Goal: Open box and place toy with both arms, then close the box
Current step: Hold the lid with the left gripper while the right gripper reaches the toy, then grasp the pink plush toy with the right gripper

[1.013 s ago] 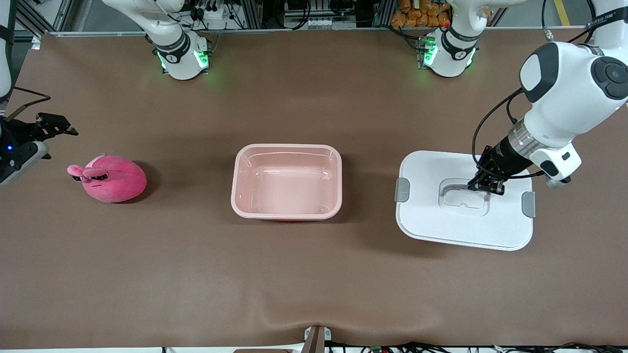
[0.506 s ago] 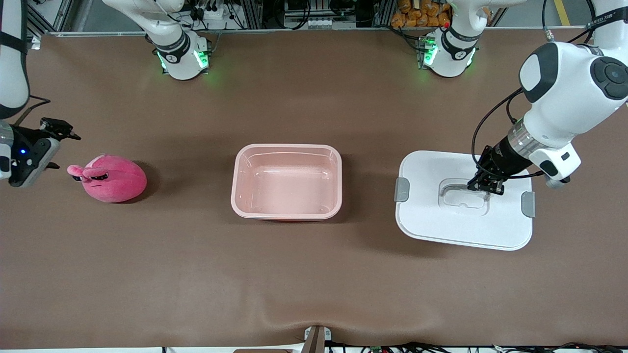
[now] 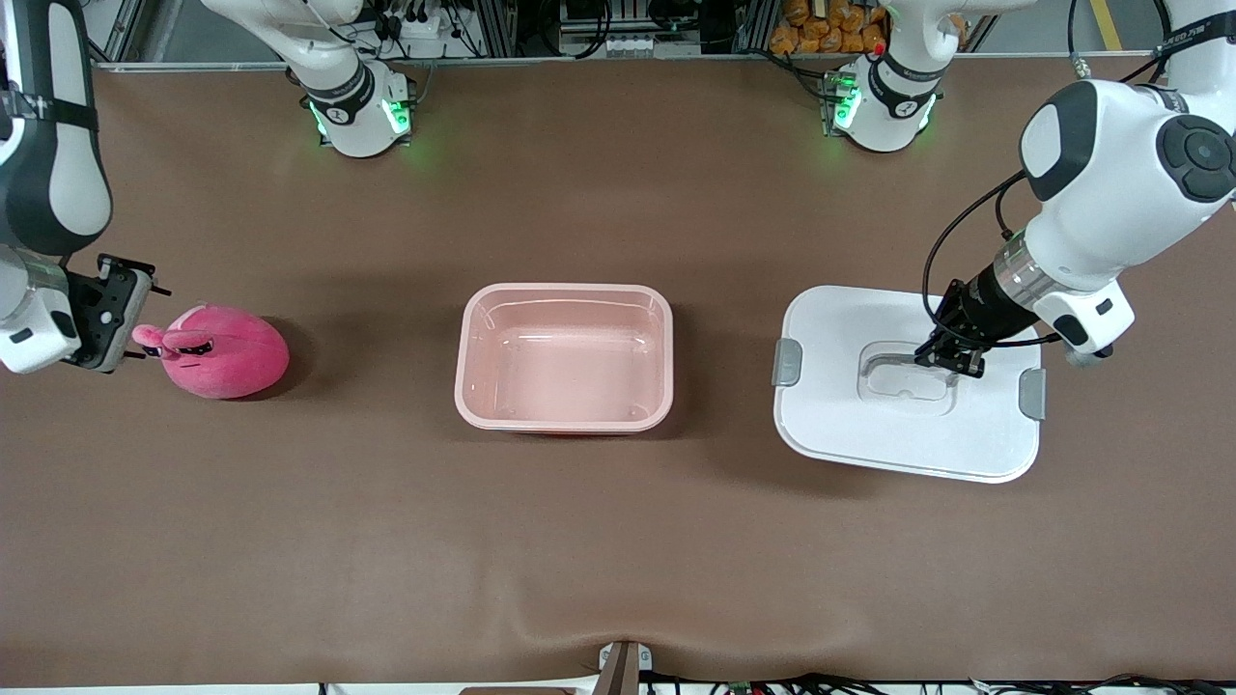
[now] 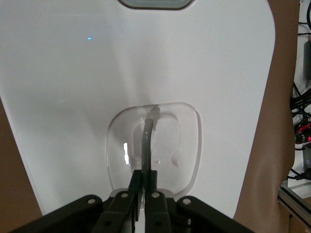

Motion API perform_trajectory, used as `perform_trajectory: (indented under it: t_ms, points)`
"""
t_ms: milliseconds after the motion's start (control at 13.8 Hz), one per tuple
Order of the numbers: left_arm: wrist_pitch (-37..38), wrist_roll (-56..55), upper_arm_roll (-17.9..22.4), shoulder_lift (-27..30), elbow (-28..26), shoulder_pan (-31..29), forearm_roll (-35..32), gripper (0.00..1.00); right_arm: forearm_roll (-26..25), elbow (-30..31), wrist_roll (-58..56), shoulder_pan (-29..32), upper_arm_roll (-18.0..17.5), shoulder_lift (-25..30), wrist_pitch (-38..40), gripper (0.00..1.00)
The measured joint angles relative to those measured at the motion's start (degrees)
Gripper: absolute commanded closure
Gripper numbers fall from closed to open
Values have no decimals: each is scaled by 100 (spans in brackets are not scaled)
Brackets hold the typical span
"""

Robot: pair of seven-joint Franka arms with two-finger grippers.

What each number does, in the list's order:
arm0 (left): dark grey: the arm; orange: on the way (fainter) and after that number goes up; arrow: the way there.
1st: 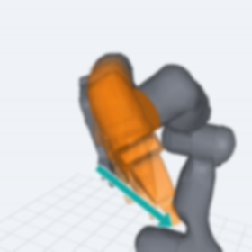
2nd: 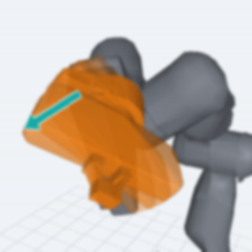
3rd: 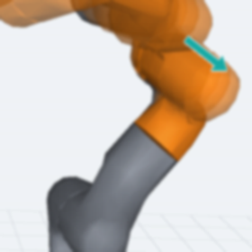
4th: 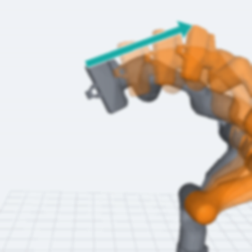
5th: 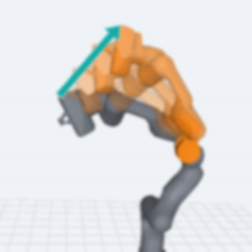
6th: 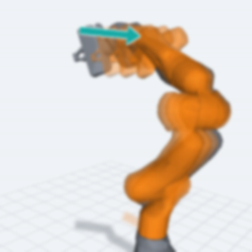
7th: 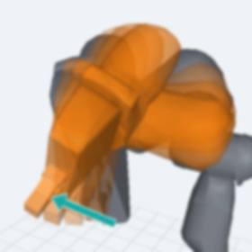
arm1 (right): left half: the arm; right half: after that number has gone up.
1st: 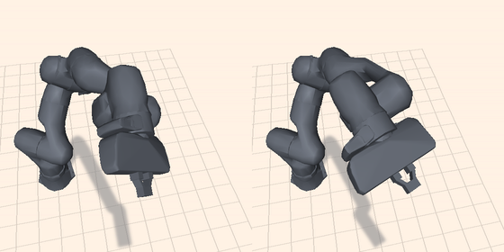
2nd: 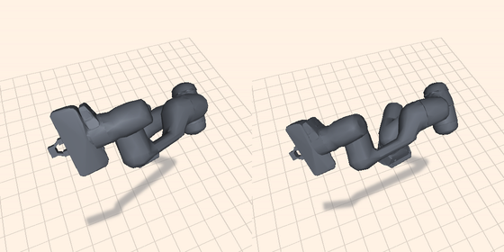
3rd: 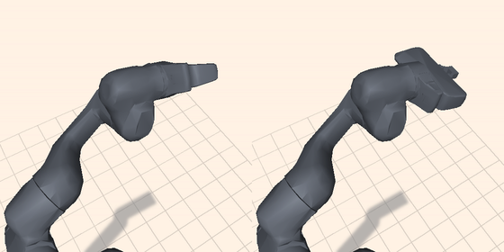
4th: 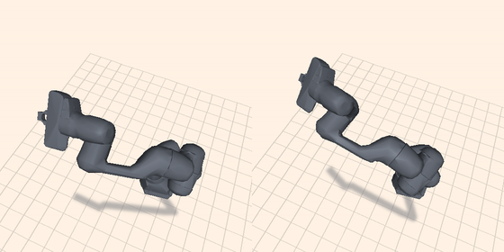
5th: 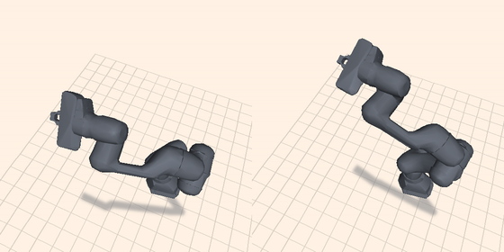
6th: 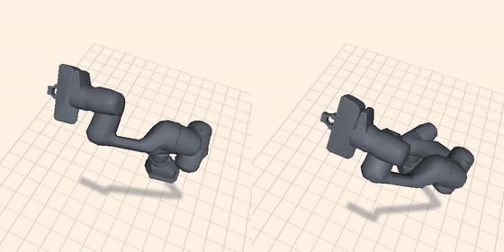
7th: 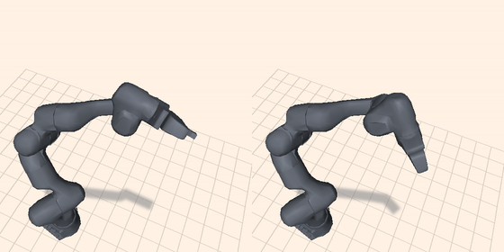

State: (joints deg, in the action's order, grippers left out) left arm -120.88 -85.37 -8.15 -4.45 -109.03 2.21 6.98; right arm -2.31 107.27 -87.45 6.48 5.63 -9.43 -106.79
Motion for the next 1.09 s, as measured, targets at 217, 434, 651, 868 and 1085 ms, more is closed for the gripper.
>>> perform_trajectory:
  t_ms: [217, 434, 651, 868, 1085]
  points:
    - [18, -8, -7, 0, 0, 2, 0, 100, -5, 304, -585, 1, 1, -36, -514, 0]
    - [45, -21, -11, -2, -12, 1, 0, 100, -11, 652, -868, 53, 12, -53, -981, 0]
    - [47, -20, -8, -34, -14, -15, 0, 100, -14, 947, -1066, 143, 16, -57, -1309, 7]
    - [47, -20, -4, -46, -15, -27, 0, 100, -14, 1150, -1249, 224, 16, -59, -1534, 40]
    - [47, -20, -4, -87, -17, -27, 0, 100, -4, 1249, -1488, 248, 16, -59, -1671, 52]
